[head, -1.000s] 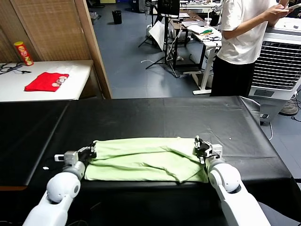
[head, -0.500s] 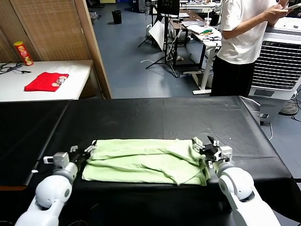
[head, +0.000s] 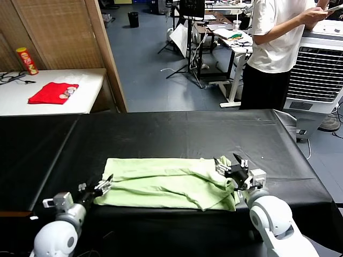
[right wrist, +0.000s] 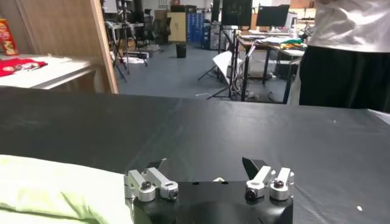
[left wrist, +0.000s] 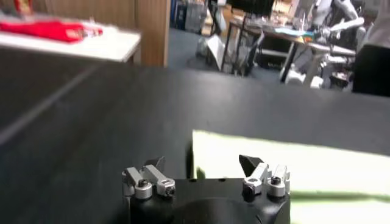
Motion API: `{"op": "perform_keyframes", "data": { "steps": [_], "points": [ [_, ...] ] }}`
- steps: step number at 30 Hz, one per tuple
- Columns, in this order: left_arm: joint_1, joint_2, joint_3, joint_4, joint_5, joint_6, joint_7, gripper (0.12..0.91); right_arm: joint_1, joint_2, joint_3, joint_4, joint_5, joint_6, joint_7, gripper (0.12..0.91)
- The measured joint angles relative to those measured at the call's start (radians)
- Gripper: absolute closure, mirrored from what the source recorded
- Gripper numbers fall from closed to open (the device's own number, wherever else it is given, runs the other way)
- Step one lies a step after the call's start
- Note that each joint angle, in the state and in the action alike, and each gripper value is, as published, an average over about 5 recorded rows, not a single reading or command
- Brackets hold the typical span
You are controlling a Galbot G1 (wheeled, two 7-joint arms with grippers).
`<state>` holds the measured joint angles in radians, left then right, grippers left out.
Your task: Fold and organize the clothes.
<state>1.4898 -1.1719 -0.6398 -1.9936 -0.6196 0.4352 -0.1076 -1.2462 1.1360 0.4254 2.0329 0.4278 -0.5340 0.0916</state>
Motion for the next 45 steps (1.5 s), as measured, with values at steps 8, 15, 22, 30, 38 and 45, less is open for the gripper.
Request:
{"op": "perform_keyframes", "data": {
  "steps": [8, 15, 22, 30, 38, 45],
  "points": [
    [0.014, -0.04, 0.009, 0.011, 0.031, -0.017, 0.019, 0.615, -0.016, -0.002, 0.001, 0.023, -0.003, 0.001, -0.009, 0.227],
    [-0.004, -0.07, 0.008, 0.019, 0.049, -0.019, 0.02, 0.89, -0.022, -0.001, 0.002, 0.042, -0.004, 0.001, -0.023, 0.227],
    [0.002, -0.043, -0.018, 0.012, 0.232, -0.062, 0.023, 0.884, -0.02, 0.002, 0.012, 0.044, -0.004, 0.003, -0.023, 0.227],
    [0.064, 0.081, -0.125, -0.009, 0.456, -0.12, 0.019, 0.884, -0.019, 0.018, 0.013, 0.036, -0.008, 0.008, -0.022, 0.227],
    [0.077, 0.076, -0.101, -0.102, 0.51, -0.09, 0.014, 0.884, -0.032, 0.028, 0.014, 0.036, -0.032, 0.01, -0.02, 0.227],
    [0.036, -0.007, 0.089, -0.17, 0.444, -0.034, -0.018, 0.884, -0.05, 0.035, 0.029, 0.036, -0.063, 0.012, -0.02, 0.227]
  ]
}}
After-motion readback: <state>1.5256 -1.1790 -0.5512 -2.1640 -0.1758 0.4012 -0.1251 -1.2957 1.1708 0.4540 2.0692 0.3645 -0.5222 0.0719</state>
